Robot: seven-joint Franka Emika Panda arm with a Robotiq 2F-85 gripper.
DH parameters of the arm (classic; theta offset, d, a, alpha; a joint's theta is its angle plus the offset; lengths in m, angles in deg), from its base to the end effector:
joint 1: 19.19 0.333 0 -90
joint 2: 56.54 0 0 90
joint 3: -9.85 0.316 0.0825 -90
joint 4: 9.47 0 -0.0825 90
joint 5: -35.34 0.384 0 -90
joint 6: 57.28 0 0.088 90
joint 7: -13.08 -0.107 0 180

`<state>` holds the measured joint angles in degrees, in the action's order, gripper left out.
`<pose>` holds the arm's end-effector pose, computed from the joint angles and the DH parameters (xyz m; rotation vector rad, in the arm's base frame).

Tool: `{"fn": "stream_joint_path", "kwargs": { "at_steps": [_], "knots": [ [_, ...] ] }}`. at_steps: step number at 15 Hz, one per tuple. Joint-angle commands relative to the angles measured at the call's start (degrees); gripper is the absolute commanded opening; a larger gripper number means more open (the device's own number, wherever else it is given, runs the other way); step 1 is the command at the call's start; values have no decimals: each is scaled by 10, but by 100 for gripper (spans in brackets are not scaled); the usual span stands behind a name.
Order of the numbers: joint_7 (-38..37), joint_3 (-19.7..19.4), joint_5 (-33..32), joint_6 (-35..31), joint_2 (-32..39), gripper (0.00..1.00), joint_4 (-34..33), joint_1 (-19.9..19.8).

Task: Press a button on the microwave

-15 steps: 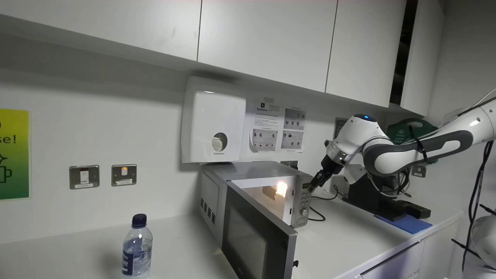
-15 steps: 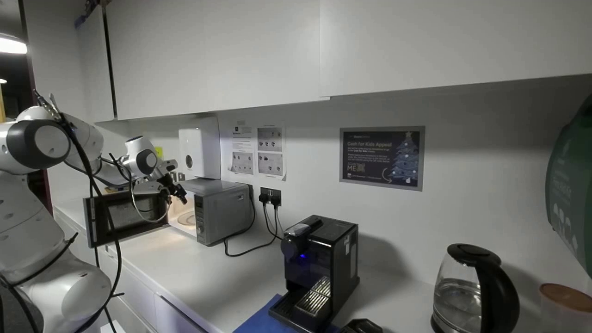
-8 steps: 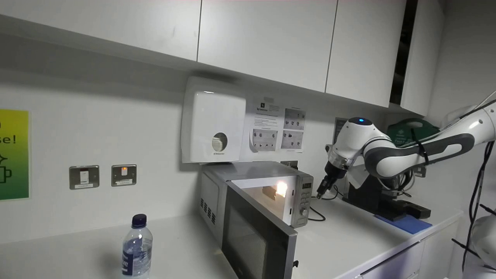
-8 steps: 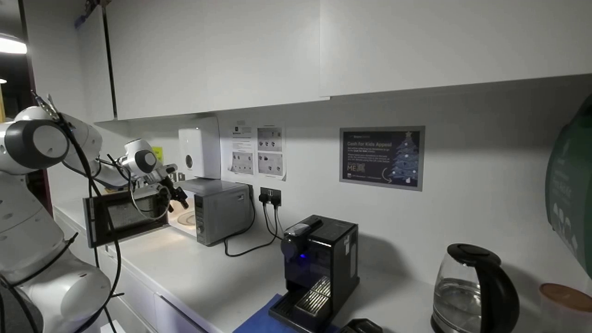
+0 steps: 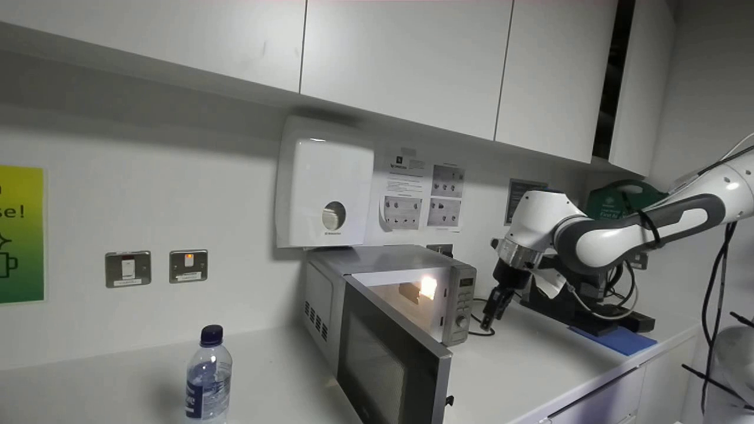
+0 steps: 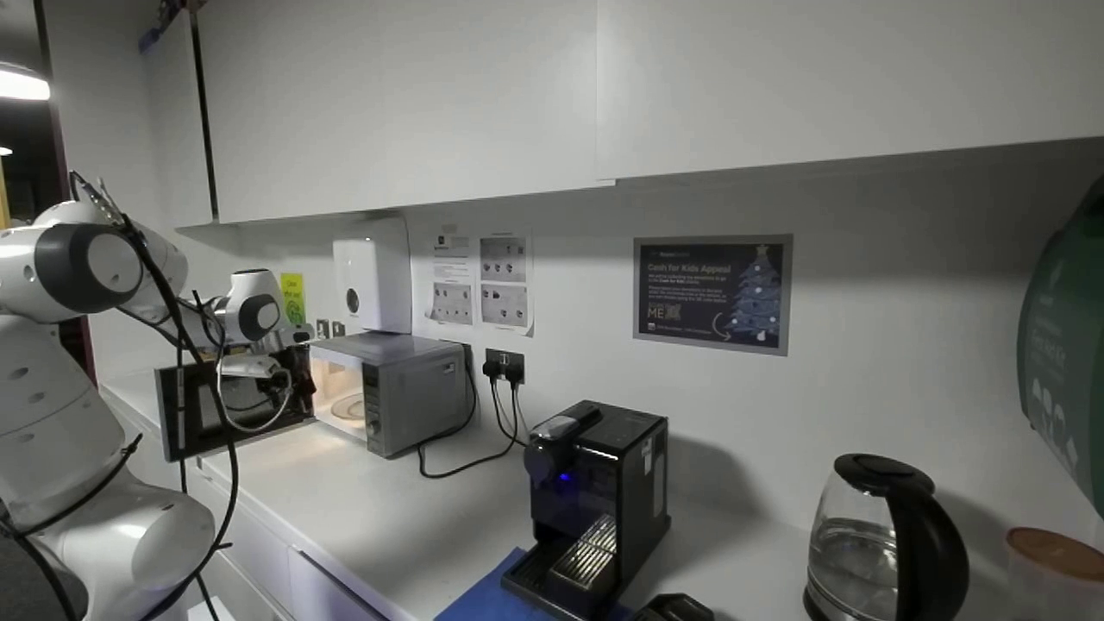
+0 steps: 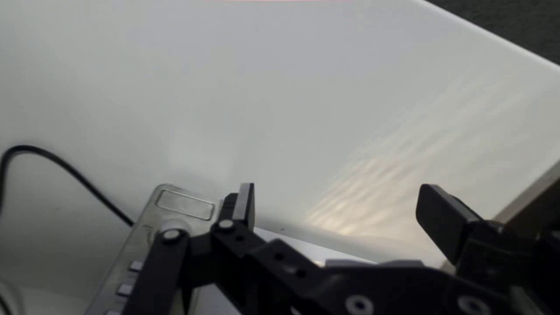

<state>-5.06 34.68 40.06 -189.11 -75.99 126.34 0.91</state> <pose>0.3263 0.3401 0.4670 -2.9897 -0.6296 -0.3773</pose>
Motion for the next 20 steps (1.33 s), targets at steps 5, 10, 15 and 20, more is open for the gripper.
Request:
{"fn": "stream_joint_path", "kwargs": {
  "at_steps": [5,10,15,20],
  "knots": [
    [164,-44,190,-93,23,100,0,68],
    [141,-28,99,-52,17,100,2,33],
    [57,-22,-7,17,-2,82,8,3],
    [5,-10,-42,66,-1,45,-2,2]
  ]
}}
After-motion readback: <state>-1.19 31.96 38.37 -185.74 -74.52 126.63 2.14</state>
